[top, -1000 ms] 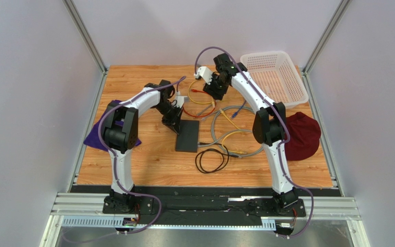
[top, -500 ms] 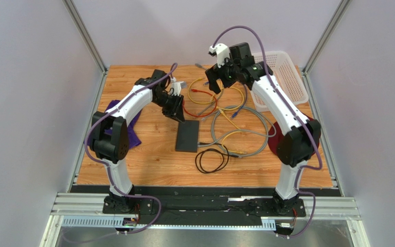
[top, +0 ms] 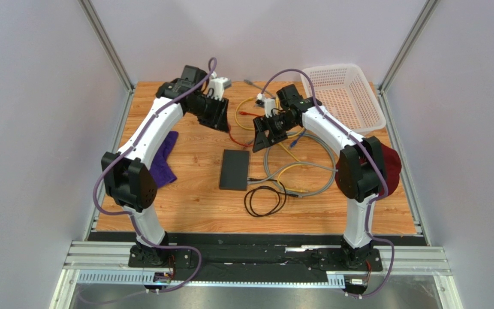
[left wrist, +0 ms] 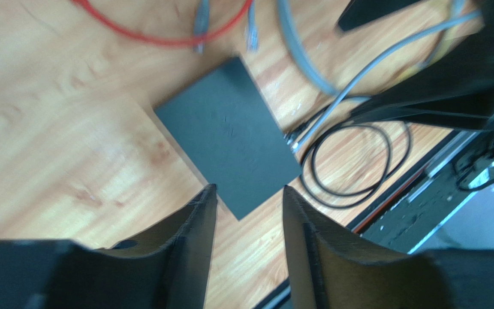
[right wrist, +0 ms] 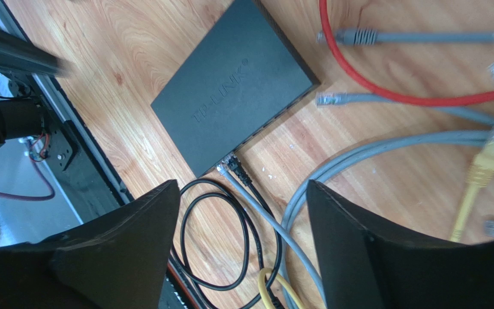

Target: Pull the plug from the switch port

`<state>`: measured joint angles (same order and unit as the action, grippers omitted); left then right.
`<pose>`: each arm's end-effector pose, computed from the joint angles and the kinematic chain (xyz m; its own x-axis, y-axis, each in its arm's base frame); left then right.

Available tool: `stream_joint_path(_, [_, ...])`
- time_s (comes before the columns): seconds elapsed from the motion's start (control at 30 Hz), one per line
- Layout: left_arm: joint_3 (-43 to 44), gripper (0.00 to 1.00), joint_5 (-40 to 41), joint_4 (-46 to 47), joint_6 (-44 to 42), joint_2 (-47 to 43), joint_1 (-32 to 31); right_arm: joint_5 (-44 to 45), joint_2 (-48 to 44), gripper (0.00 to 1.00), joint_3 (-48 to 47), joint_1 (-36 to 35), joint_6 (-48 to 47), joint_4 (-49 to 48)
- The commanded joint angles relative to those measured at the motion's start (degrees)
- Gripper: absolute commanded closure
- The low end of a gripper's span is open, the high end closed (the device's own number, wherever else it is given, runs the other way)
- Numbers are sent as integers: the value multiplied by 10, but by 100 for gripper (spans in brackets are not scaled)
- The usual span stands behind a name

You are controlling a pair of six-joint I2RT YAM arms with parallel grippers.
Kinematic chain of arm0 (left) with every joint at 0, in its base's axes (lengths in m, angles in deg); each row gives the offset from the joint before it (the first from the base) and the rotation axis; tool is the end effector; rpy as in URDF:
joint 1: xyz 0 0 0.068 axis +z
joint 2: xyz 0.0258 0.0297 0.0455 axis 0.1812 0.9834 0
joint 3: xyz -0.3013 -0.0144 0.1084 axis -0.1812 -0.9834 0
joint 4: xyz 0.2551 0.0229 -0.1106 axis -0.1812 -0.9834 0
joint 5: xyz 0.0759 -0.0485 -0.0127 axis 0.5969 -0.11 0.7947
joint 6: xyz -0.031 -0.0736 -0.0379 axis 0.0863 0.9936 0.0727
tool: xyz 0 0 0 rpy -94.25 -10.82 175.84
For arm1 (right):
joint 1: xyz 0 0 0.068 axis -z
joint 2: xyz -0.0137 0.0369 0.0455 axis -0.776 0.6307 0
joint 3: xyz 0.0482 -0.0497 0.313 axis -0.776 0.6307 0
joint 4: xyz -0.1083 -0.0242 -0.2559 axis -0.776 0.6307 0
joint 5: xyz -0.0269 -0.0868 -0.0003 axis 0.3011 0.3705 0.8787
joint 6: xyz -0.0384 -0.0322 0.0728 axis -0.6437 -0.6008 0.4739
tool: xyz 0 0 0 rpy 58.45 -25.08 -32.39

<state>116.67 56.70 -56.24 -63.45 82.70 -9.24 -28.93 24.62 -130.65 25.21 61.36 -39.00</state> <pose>0.3927 -0.1777 0.3402 -0.8145 0.2875 -0.5040 0.5101 0.7687 -0.3859 0.4076 0.2472 0.2653 -0.7678 -0.4260 -0.4786 -0.6366 0.5913 0.4950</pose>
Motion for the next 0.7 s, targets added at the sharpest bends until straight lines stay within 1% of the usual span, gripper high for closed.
stream_joint_path(0.0, [21,60,-50,1,-15,-15,34,-79,-4,21,7,4,-1,-21])
stream_joint_path(0.03, [6,72,-52,29,-5,-2,38,-91,3,20,7,5,-13,-18])
stream_joint_path(0.07, [-8,79,-63,44,30,5,42,-104,9,21,4,6,-28,-11])
stream_joint_path(0.1, [-43,86,-96,60,45,11,48,-124,17,23,-4,6,-78,16])
stream_joint_path(0.13, [-59,96,-113,86,56,20,48,-124,30,24,-3,6,-94,26])
stream_joint_path(0.17, [-73,100,-130,96,66,23,46,-120,32,24,1,6,-104,27])
stream_joint_path(0.2, [-96,100,-163,106,67,25,45,-136,34,24,6,6,-117,32])
stream_joint_path(0.23, [-105,100,-175,114,66,31,43,-145,41,24,7,6,-141,37])
stream_joint_path(0.3, [-119,100,-195,115,62,40,39,-164,59,24,7,5,-140,40])
stream_joint_path(0.37, [-147,100,-193,123,64,51,39,-177,68,24,10,3,-147,44])
stream_joint_path(0.43, [-167,100,-175,141,65,63,39,-185,76,24,7,3,-174,54])
stream_joint_path(0.47, [-178,100,-164,142,60,68,38,-188,82,24,-2,0,-183,76])
stream_joint_path(0.53, [-175,100,-144,125,44,99,36,-192,104,27,-19,-3,-195,94])
stream_joint_path(0.57, [-167,100,-94,118,34,109,32,-195,109,27,-18,-6,-192,91])
stream_joint_path(0.6, [-160,100,-72,99,1,123,27,-196,112,28,-13,-8,-191,85])
stream_joint_path(0.67, [-144,100,-62,87,-1,135,22,-188,117,28,-3,-12,-192,80])
